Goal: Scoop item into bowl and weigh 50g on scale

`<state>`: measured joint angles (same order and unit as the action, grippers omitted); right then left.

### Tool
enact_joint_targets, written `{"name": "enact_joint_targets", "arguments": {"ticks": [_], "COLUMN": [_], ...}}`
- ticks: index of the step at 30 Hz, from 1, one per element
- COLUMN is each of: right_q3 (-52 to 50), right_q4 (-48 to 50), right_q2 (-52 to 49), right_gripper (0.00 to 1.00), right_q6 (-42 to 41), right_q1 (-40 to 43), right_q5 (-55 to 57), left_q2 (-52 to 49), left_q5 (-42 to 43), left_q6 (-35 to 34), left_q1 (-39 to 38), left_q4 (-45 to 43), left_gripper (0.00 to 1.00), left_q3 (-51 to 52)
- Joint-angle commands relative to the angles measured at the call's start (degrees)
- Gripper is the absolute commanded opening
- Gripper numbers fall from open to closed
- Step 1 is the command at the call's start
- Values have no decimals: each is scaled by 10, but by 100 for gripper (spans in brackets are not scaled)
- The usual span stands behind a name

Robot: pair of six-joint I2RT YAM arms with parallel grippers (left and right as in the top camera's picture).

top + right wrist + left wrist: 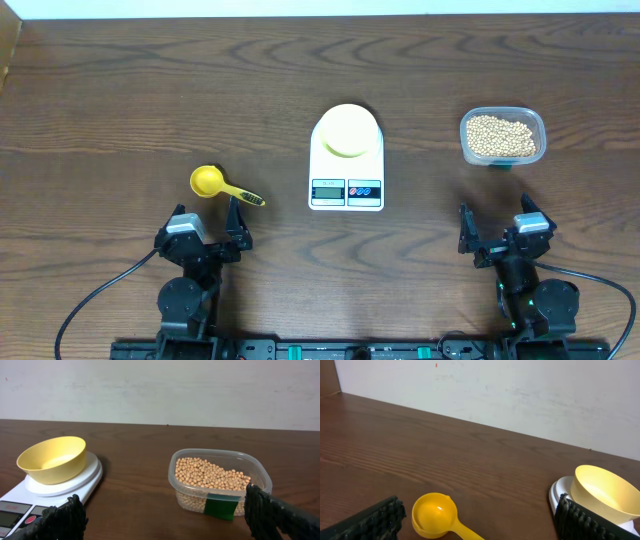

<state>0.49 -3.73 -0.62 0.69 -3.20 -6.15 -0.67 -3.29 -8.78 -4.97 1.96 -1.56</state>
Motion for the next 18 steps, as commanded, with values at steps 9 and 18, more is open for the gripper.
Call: {"name": "enact_joint_targets", "arguments": {"ticks": [9,18], "right_q3": [-2,-2], "right_q4": [-1,-1], "right_q2": [3,3], "right_gripper": [99,99], "right_q6": [7,7], "right_q1": [3,3], "right_q5": [2,2], "left_q2": [3,3], "left_q5": [4,48], "left_q6": [2,2], "left_q1": [2,2], "left_q4": [19,117], "left_gripper": [98,98], "left_q3": [12,-39]}}
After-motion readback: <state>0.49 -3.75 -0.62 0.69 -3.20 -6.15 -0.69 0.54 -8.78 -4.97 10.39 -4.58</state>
